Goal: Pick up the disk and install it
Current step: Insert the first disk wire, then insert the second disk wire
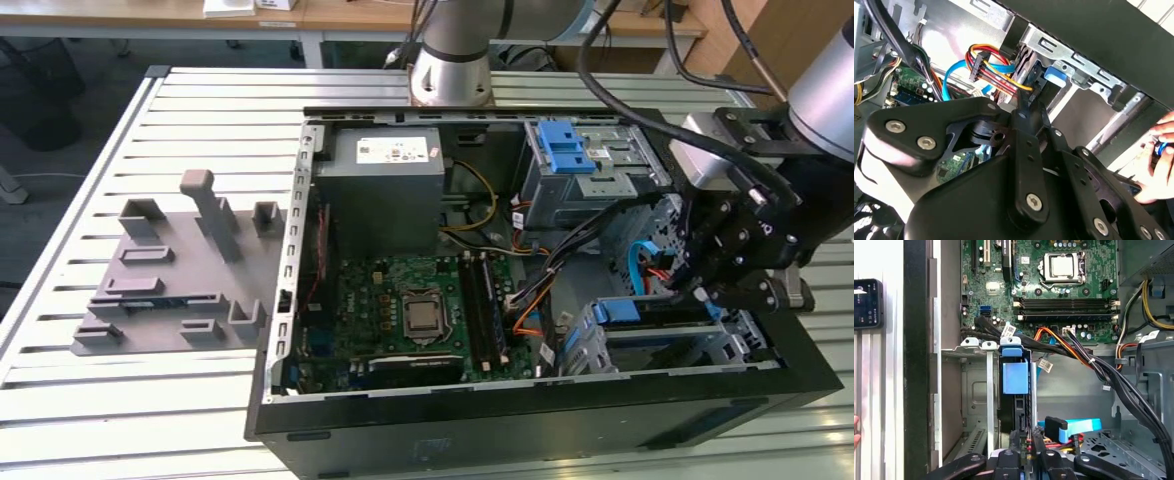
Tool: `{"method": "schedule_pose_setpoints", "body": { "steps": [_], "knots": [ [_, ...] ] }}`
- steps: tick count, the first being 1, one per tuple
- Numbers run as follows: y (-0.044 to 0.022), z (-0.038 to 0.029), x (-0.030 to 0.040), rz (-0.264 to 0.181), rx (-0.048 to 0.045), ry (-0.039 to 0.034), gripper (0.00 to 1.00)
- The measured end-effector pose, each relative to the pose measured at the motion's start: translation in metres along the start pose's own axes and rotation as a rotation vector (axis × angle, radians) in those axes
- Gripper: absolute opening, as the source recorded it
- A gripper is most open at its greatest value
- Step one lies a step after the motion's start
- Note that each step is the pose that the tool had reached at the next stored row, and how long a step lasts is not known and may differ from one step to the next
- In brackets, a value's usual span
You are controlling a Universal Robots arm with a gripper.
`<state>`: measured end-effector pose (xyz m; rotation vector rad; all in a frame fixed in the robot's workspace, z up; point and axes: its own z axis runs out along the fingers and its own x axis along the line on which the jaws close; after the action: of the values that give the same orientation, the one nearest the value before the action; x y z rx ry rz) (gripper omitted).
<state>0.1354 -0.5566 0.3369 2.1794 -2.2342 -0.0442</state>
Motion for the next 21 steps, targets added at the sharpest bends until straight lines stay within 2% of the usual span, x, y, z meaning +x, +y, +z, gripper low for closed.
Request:
{"method": "schedule_pose_setpoints", "body": {
  "steps": [4,6,8,21],
  "knots": [
    [0.0003,-0.0075,-0.0001,0.0,0.0,0.0,0.24],
    [0.0003,-0.0075,-0.0001,0.0,0.0,-0.0002,0.22],
    [0.0003,-0.0076,0.0,0.0,0.0,-0.0001,0.11],
    [0.0003,-0.0081,-0.0001,0.0,0.0,0.0,0.11]
  ]
}}
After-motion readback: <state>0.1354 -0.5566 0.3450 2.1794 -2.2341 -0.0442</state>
